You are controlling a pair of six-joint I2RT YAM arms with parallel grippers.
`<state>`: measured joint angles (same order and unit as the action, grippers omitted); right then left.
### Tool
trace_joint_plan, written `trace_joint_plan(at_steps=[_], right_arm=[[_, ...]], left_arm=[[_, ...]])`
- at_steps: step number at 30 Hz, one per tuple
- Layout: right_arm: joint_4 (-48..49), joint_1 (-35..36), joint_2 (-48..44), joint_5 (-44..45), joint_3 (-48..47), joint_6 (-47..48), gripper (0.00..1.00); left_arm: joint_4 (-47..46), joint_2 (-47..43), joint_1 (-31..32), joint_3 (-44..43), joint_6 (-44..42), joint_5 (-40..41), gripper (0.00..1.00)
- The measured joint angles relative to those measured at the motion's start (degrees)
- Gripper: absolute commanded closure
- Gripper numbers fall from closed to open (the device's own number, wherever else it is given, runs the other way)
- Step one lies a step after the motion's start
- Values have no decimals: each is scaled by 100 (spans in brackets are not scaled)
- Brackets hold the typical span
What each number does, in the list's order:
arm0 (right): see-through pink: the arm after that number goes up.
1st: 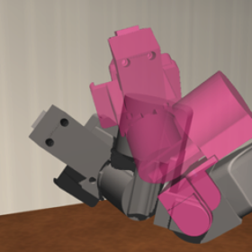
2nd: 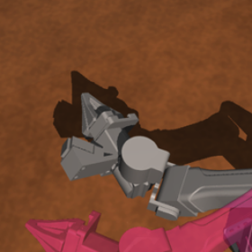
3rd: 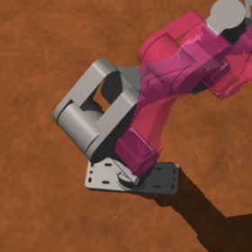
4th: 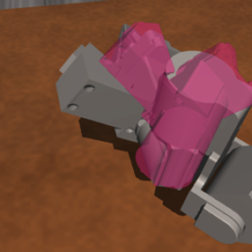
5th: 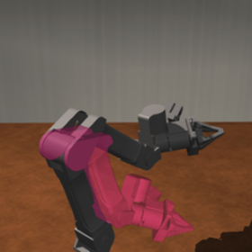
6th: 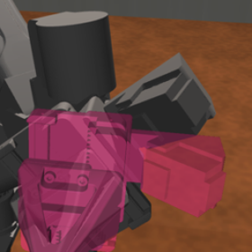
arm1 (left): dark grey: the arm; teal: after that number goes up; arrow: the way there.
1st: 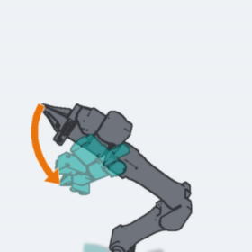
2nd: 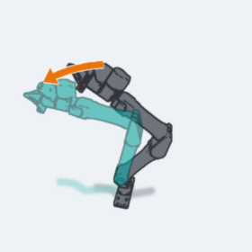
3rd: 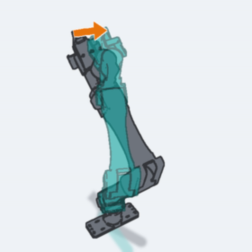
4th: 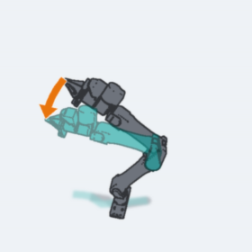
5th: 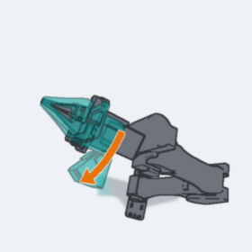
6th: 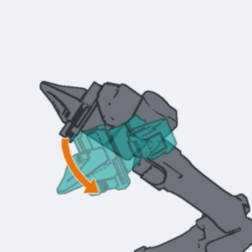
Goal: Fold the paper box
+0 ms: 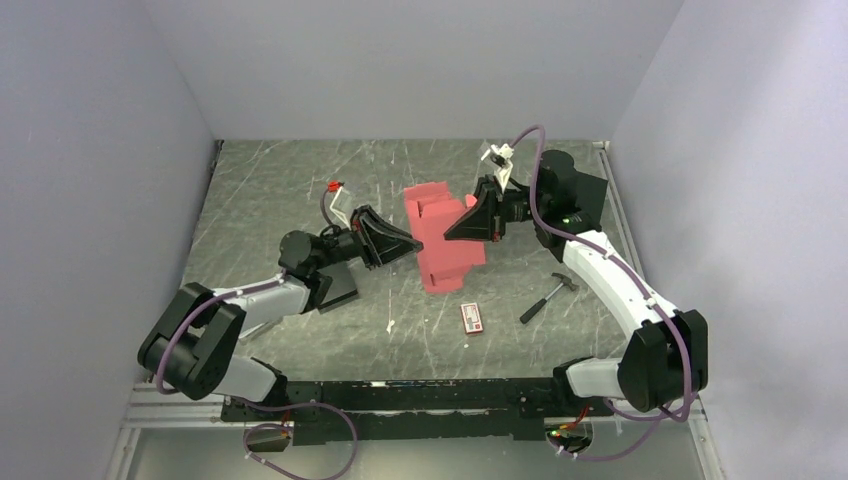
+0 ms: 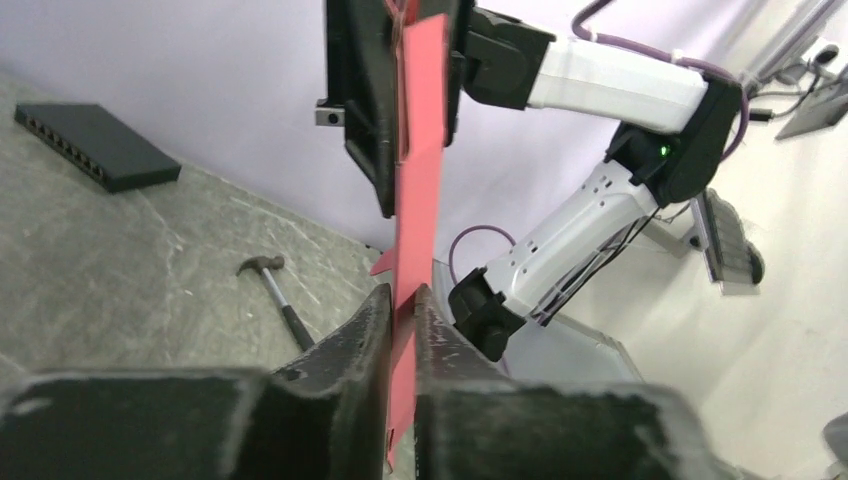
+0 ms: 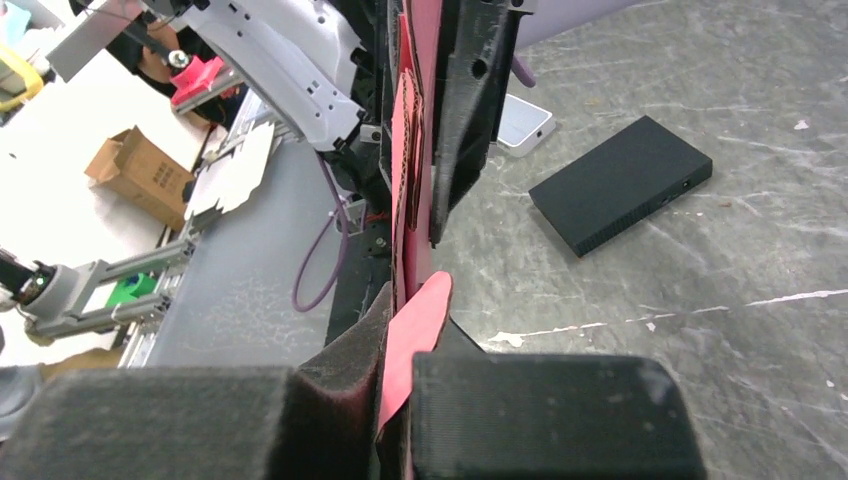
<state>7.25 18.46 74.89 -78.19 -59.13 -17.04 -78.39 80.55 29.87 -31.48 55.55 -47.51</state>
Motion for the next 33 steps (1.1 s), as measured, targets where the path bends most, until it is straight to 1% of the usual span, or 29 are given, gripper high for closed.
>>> trace_joint_plan(at_steps=[1,3,8,10,11,12,13,14,15,17,19,20,22,25,26,27,29,30,33], right_arm=[[-17,-11,0,26,0,4,100],[-39,-17,0,55,0,7,100],[-136,-13,0,87,0,33,81],[-177,-11,0,146,0,48,79],[-192,0,0,177,0,70,82],[-197,7,0,192,0,81,95],[-197,13,0,214,0,87,100],[-192,20,0,227,0,85,100],[-184,22,0,223,0,48,100],[-136,24,0,223,0,-13,100],[-81,37,0,214,0,-85,100],[-50,57,0,205,0,-120,100],[-22,81,0,197,0,-157,100],[-9,98,0,164,0,-173,100],[2,98,0,164,0,-186,100],[7,98,0,162,0,-201,100],[17,98,0,162,0,-208,100],[17,96,0,188,0,-195,100],[-13,55,17,216,17,-210,100]], left_arm=[[-83,22,0,-17,74,-33,100],[-190,37,-2,-31,101,-125,100],[-28,0,-7,-33,42,-168,100],[236,-114,-4,-37,-68,-118,100],[428,-205,-4,-37,-140,-74,100],[518,-256,-4,-37,-186,-59,100],[629,-319,-4,-37,-229,-35,100],[706,-363,-4,-37,-258,-17,100],[743,-387,-4,-37,-278,-17,95],[739,-389,-4,-37,-247,-13,67],[656,-367,-4,-37,-188,17,50],[555,-328,-2,-37,-111,44,45],[350,-219,0,-35,-15,66,42],[229,-105,2,-22,87,61,47],[234,-94,7,-22,90,57,52],[236,-94,15,-22,90,50,63],[258,-94,42,-24,81,24,90],[280,-94,59,-26,66,-9,100],[308,-122,90,-70,-42,-85,100]])
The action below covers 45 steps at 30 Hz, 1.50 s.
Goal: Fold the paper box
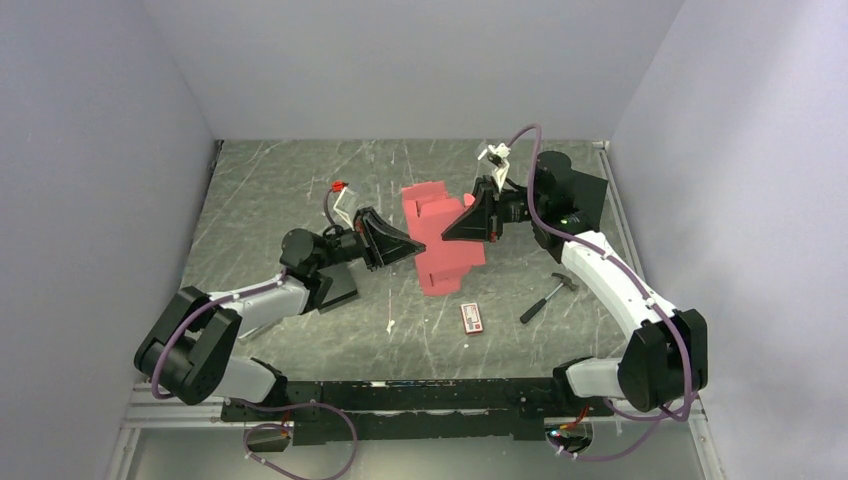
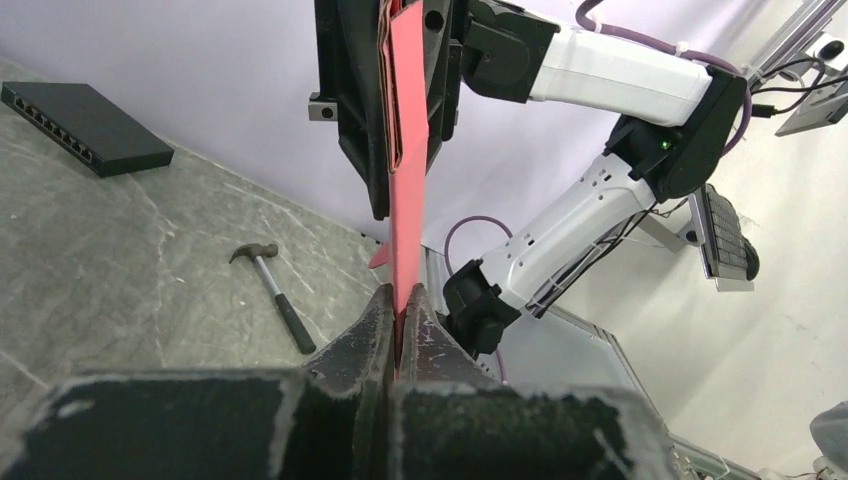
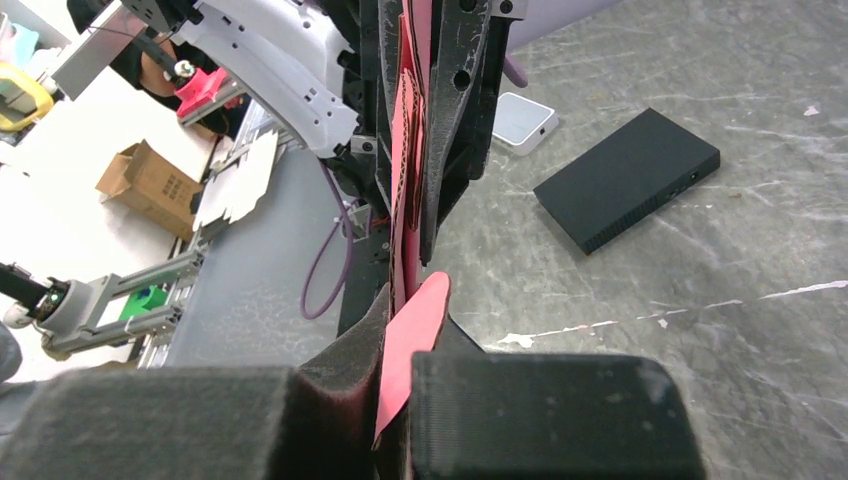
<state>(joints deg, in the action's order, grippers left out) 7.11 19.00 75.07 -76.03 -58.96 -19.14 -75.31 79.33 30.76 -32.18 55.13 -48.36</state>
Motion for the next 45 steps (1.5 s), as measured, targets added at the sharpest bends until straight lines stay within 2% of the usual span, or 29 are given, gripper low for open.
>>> trace_joint_plan(at_steps=[3,6,7,9,10,11,13,15,20,21,23,24,30,31,33,34,36,38,45], right_arm=[[-50,-2,0,33,0,61,100],[-142,2,4,74,0,162,100],[-164,4,4,74,0,186,100],[-168,7,4,72,-2,221,100],[-173,7,4,70,-2,229,100],[-188,9,4,83,-2,247,100],[-254,22,11,101,-2,278,100],[-289,26,11,103,-2,304,100],[-319,26,11,103,-2,319,100],[-319,26,11,103,-2,321,100],[-317,26,11,101,-2,328,100],[-319,26,11,103,-2,328,100],[-372,-24,28,173,-2,356,100],[-378,-24,35,173,-2,354,100],[-372,-22,35,170,-2,356,100],[-374,-22,35,168,-2,354,100],[-382,-7,35,151,-2,358,100],[-393,0,35,146,-2,369,100],[-402,-2,35,140,-2,369,100]], left_arm=[[146,-42,7,0,-111,17,100],[669,-275,24,-9,-389,92,100],[896,-387,37,-24,-490,125,92],[1224,-564,46,-35,-605,208,55],[1327,-616,48,-35,-682,245,43],[1423,-651,52,-39,-708,306,35],[1582,-713,52,-66,-719,437,29],[1698,-758,37,-98,-726,557,30],[1700,-772,-33,-238,-605,710,46],[1631,-745,-42,-273,-564,723,60],[1526,-656,-61,-361,-457,728,95],[1473,-597,-66,-404,-369,728,100],[1069,-293,-79,-514,-229,551,100],[1069,-295,-79,-514,-234,551,97],[1080,-313,-83,-511,-229,557,62],[1091,-323,-94,-505,-214,575,48],[1176,-345,-105,-485,-186,619,33],[1263,-361,-118,-457,-144,595,28],[1261,-365,-116,-7,-151,234,30]])
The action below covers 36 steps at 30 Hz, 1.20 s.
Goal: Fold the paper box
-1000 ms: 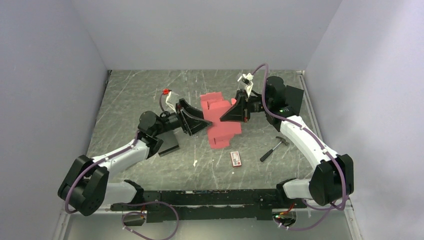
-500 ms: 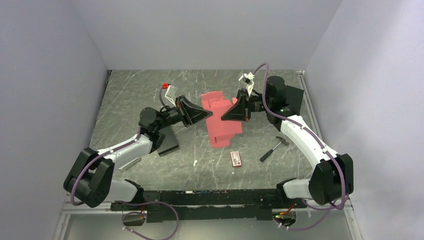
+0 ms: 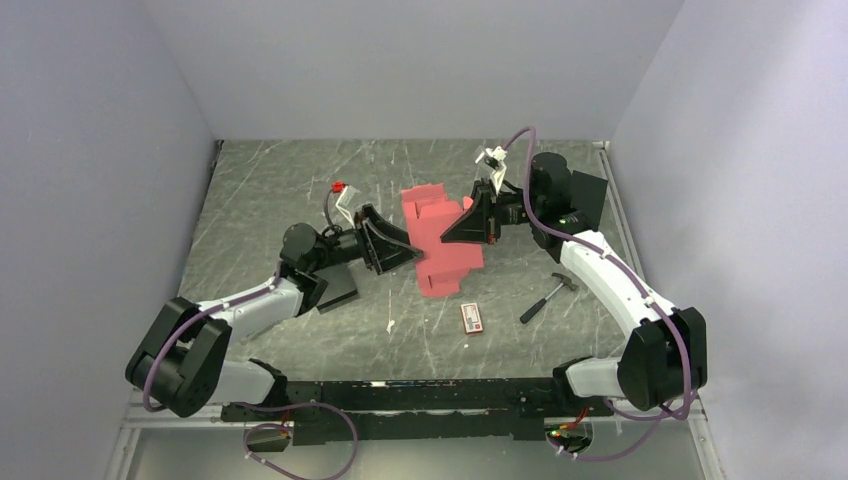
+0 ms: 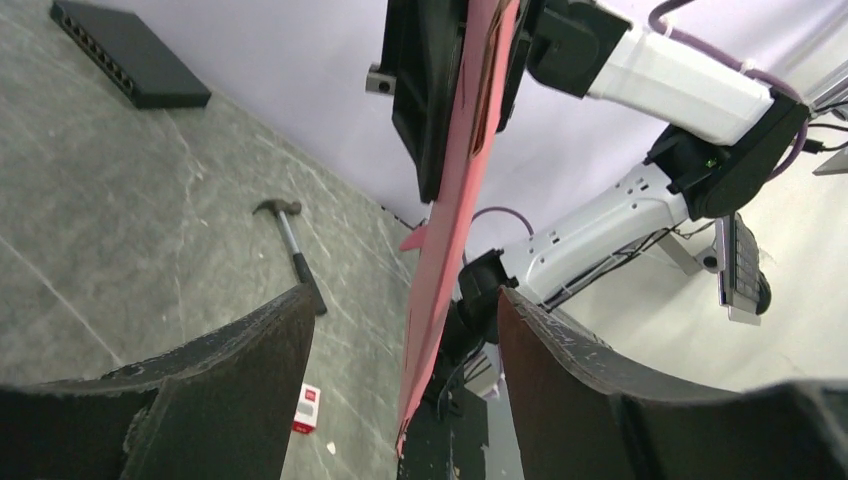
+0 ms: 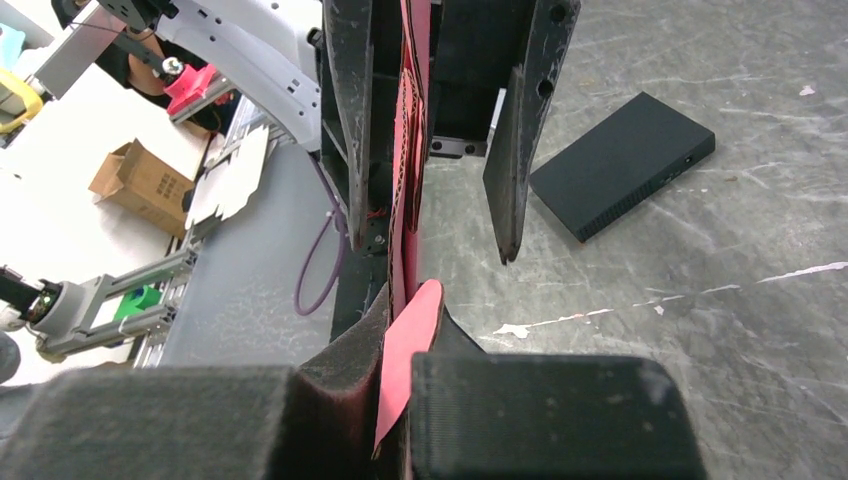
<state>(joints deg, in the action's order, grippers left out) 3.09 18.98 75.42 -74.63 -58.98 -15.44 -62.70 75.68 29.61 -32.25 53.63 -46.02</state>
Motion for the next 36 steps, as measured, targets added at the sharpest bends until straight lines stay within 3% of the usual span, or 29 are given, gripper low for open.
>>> trace_joint_plan(at_steps=[4,7,9,10,15,17,19,22,25,26,28,29,30,34,36], right_arm=[[4,-4,0,-31,0,-20,100],[4,-4,0,-39,0,-20,100],[4,-4,0,-39,0,-20,100],[4,-4,0,-15,0,7,100],[-22,-46,37,13,2,-39,100],[-24,-46,37,13,2,-39,100],[-22,-46,37,11,2,-33,100],[-22,-42,37,7,2,-4,100],[-22,-42,37,7,2,9,100],[-22,-42,37,7,2,11,100],[-22,-42,37,7,2,24,100],[-22,-42,37,7,2,28,100],[-22,-42,37,7,2,31,100],[-26,-63,35,9,-7,33,100],[-33,-66,35,22,-9,46,100]], left_arm=[[122,9,138,81,-160,-66,40],[114,94,326,76,-284,-85,69],[87,212,398,70,-317,-133,98],[61,297,413,66,-369,-190,100],[-85,435,424,-28,-444,-330,98],[-9,407,424,-37,-501,-330,70],[94,361,424,-46,-551,-304,49],[142,332,424,-46,-544,-221,39],[131,330,424,-46,-509,-166,40],[129,330,424,-46,-501,-162,46],[131,330,424,-46,-487,-151,85],[140,330,424,-50,-457,-151,97],[146,332,422,-63,-466,-153,100],[127,356,424,-149,-538,-219,98],[142,367,422,-153,-553,-216,71]])
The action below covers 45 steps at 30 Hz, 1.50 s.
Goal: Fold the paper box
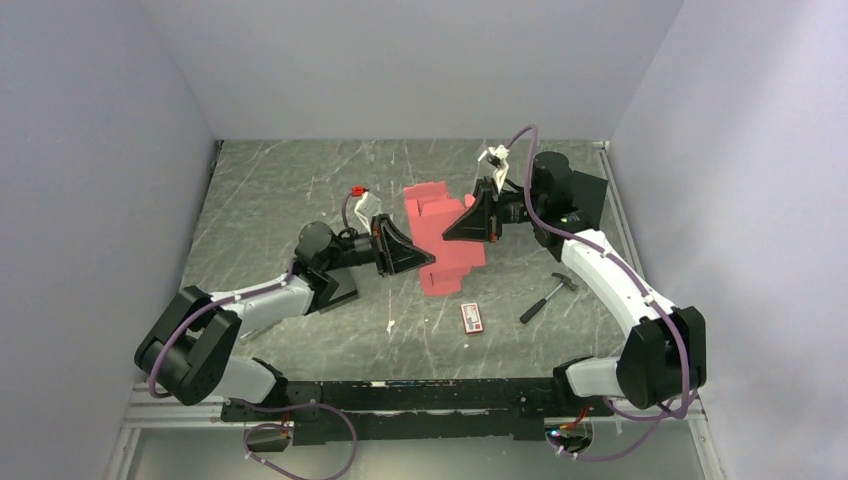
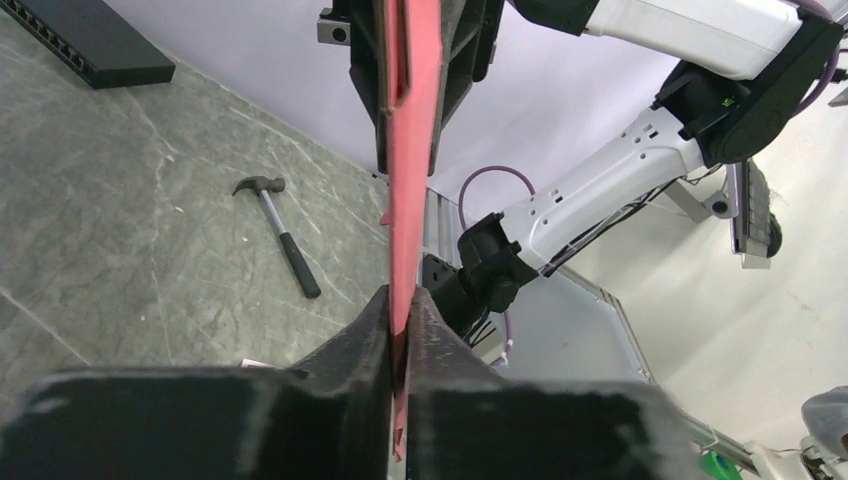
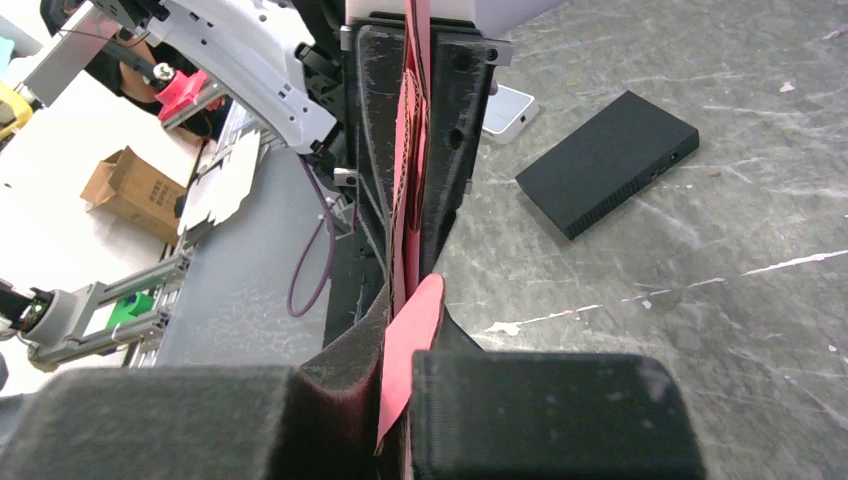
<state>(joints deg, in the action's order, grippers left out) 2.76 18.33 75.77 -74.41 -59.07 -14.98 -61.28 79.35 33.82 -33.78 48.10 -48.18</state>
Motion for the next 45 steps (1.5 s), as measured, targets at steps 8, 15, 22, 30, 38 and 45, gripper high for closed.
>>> trace_joint_plan(at_steps=[8,15,22,30,38,45], right_arm=[[-37,13,2,-2,-2,103,100],[-94,-9,7,168,-2,133,100],[-227,-15,17,219,-24,221,74],[-634,-219,-37,127,-76,492,29],[-962,-1032,-564,144,-101,664,48],[-1032,-837,-435,278,-111,684,44]], left_arm=[[260,-2,-205,-323,267,374,52],[-216,170,-358,-544,612,138,100],[-581,369,-398,-544,734,31,100],[-990,551,-584,-417,994,223,100],[-1084,570,-789,-227,1027,348,100],[-1196,625,-802,-225,1139,345,100]])
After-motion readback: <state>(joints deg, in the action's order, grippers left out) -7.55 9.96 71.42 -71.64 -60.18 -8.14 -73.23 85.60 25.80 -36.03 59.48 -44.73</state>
